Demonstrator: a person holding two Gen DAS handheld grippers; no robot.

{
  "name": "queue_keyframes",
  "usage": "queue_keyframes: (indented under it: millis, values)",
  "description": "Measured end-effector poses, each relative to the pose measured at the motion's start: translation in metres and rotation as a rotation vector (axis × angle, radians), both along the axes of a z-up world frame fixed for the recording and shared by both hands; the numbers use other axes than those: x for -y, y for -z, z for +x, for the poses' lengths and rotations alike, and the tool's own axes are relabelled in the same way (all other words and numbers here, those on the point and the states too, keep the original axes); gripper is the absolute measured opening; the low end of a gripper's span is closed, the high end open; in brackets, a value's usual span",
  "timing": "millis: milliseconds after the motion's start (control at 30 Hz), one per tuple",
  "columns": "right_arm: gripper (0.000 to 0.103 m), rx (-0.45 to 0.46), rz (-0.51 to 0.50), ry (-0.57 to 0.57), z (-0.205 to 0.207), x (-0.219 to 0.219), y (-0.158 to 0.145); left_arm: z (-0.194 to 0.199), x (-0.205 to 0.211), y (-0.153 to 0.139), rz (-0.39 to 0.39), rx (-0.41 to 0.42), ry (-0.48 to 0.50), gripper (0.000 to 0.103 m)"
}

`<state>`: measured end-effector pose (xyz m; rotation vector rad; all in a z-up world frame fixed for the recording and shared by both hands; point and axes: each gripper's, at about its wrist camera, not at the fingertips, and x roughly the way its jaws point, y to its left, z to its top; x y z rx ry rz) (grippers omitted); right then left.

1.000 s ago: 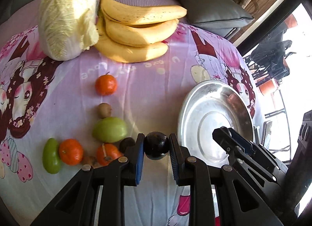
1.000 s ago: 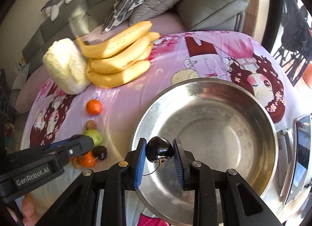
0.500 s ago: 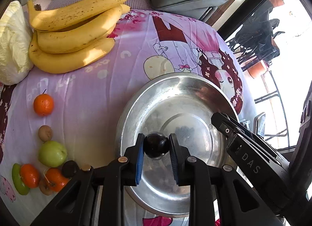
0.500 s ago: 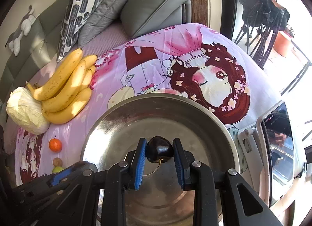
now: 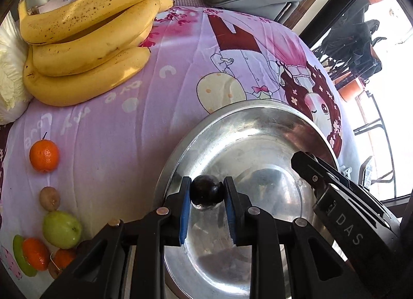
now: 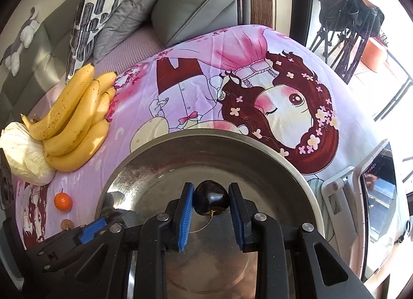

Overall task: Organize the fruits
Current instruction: 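Carry the cherry and plum in both tools over the steel bowl, then open both tools to drop the cherry and plum into the steel bowl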

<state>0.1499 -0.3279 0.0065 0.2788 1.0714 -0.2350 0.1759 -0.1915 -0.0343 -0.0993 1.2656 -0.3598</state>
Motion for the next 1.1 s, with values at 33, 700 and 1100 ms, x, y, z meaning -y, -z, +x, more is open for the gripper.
queue_keyframes:
  millis: [33,700,1100]
  values:
    - [0.03,-0.004,-0.003,-0.002,0.001,-0.001,0.002,0.0,0.0,0.001,0.002,-0.001,0.003,0.026]
    - [0.036,-0.062,-0.036,-0.011,0.004,-0.002,0.012,-0.004,0.005,0.002,0.037,0.005,0.033,0.026]
    - [0.061,0.004,-0.039,-0.003,-0.005,0.003,-0.008,-0.013,-0.001,-0.01,0.026,0.008,0.018,0.048]
